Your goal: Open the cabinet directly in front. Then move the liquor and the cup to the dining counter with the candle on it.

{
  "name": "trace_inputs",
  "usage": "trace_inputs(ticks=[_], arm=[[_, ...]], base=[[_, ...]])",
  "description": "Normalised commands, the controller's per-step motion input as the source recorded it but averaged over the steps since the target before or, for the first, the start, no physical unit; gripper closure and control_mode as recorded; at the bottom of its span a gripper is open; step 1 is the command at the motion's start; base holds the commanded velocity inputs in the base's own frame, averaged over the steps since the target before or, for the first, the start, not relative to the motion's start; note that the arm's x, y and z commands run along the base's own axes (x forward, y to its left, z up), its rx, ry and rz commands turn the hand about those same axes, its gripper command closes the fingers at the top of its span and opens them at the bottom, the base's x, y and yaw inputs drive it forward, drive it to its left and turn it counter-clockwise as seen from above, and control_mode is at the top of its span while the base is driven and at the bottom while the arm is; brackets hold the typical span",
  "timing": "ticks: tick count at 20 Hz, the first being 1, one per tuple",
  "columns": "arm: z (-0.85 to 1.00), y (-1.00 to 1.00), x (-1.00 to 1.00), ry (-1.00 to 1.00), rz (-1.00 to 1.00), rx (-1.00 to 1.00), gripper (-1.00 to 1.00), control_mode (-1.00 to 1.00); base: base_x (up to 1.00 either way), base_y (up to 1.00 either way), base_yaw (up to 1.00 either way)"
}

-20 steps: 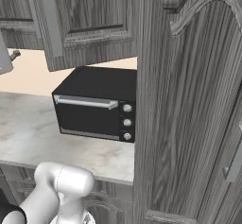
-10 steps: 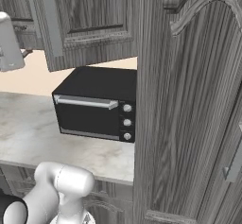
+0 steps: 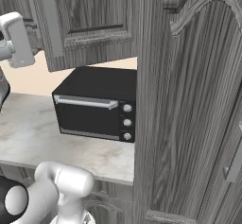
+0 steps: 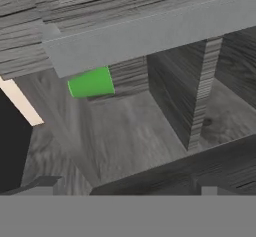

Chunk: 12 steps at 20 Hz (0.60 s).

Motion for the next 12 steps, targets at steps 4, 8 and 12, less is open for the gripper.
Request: trace_inputs(ticks=[4,8,12], arm=[[0.00,-0.08,0.29,0.00,-0.05,0.00,-1.00,-1.00],[-0.02,-0.06,0.32,0.00,-0.06,0.00,-1.00,-1.00],[-0.03,-0.10,0.32,0.00,-0.06,0.00,-1.00,-1.00]], base=[[0.00,0.00,0.00],[0.00,0.00,0.00],[0.00,0.00,0.00]])
